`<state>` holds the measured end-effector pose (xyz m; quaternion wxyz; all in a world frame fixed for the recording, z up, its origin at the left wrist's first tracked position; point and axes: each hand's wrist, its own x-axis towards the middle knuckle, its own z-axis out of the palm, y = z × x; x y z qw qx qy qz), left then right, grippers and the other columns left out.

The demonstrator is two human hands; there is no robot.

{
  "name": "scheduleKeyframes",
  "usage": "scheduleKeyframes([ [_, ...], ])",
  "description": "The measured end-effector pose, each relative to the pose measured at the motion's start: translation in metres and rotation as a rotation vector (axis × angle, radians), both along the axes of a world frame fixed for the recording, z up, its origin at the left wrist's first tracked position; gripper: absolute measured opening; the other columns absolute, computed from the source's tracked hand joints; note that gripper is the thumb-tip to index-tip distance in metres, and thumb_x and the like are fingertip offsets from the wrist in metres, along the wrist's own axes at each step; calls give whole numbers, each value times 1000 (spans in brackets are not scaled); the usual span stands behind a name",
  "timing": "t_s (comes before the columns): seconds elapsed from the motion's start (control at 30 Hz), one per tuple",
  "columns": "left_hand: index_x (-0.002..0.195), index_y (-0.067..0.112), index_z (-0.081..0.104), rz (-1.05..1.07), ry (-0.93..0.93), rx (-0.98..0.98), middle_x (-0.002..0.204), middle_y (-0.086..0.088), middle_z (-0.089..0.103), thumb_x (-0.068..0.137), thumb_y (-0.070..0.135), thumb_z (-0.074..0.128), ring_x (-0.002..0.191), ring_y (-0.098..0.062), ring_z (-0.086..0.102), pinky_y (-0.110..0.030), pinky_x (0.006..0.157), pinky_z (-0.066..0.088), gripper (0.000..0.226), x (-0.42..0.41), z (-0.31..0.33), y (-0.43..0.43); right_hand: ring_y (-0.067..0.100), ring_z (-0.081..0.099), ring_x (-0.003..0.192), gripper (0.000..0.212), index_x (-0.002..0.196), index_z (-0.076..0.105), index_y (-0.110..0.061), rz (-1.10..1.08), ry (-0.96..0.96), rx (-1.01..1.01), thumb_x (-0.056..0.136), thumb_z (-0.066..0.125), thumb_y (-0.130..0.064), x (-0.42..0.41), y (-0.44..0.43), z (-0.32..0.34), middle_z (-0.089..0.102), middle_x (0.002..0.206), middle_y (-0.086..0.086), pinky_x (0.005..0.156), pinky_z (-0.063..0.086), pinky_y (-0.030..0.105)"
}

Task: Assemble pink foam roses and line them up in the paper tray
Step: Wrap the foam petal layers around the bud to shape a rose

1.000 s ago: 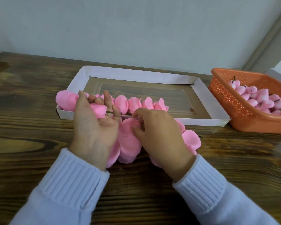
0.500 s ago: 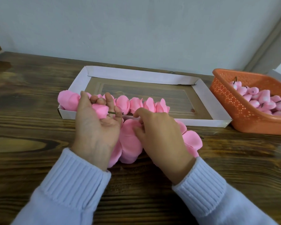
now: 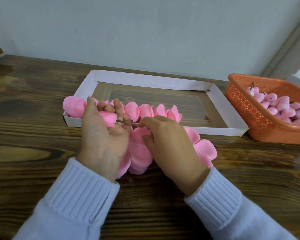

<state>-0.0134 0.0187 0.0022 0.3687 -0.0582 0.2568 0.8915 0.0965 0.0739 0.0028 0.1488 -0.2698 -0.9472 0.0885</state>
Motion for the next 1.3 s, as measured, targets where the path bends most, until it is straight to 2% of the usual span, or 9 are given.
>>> scheduleKeyframes([
  [0.17,64,23,46,-1,-3,-2,45,12,46,99,43,47,53,-2,63,-25,72,36,40,0,0,0,21,59,99,27,115,61,-23,0,-84,40,94,46,-16,-1,1,-3,63,107,-2,82,47,36],
  [0.37,63,23,46,-9,5,-1,45,11,46,99,42,46,53,-2,63,-25,71,37,40,0,0,0,25,61,83,19,110,58,-21,-16,14,35,94,49,-15,2,-1,-1,67,88,1,71,50,38],
  [0.6,64,22,46,-8,13,-5,45,12,47,98,38,48,52,-2,62,-25,71,37,37,1,-1,0,25,57,74,14,104,55,-19,-7,44,33,91,51,-14,2,0,-3,64,80,0,63,47,36],
  [0.7,65,23,46,-9,16,-9,45,12,47,99,41,45,51,-2,62,-25,70,38,39,0,-1,0,25,57,76,10,98,57,-18,4,41,48,92,51,-14,2,1,-4,62,81,1,64,45,36],
  [0.87,64,23,46,-9,20,-15,45,12,46,100,41,45,50,-2,60,-25,70,37,40,1,0,0,26,61,80,16,107,58,-20,28,71,16,93,50,-15,1,2,-5,66,87,1,68,49,40],
  [1.13,63,22,46,-10,16,-36,44,11,46,100,42,44,48,-3,59,-25,69,37,42,2,0,0,28,57,73,8,94,57,-12,40,126,52,87,55,-9,2,3,-7,62,83,4,60,45,37],
  [1.23,63,22,47,-7,13,-30,44,11,47,100,41,44,48,-3,59,-26,70,37,42,2,0,0,30,57,78,5,89,61,-9,42,148,74,85,59,-8,0,2,-8,63,87,6,64,46,40],
  [1.3,62,22,47,-6,11,-29,44,10,47,100,41,44,48,-4,59,-26,71,37,42,1,-1,0,33,57,78,3,79,65,-5,58,192,130,78,66,-2,-1,3,-9,66,83,10,66,46,42],
])
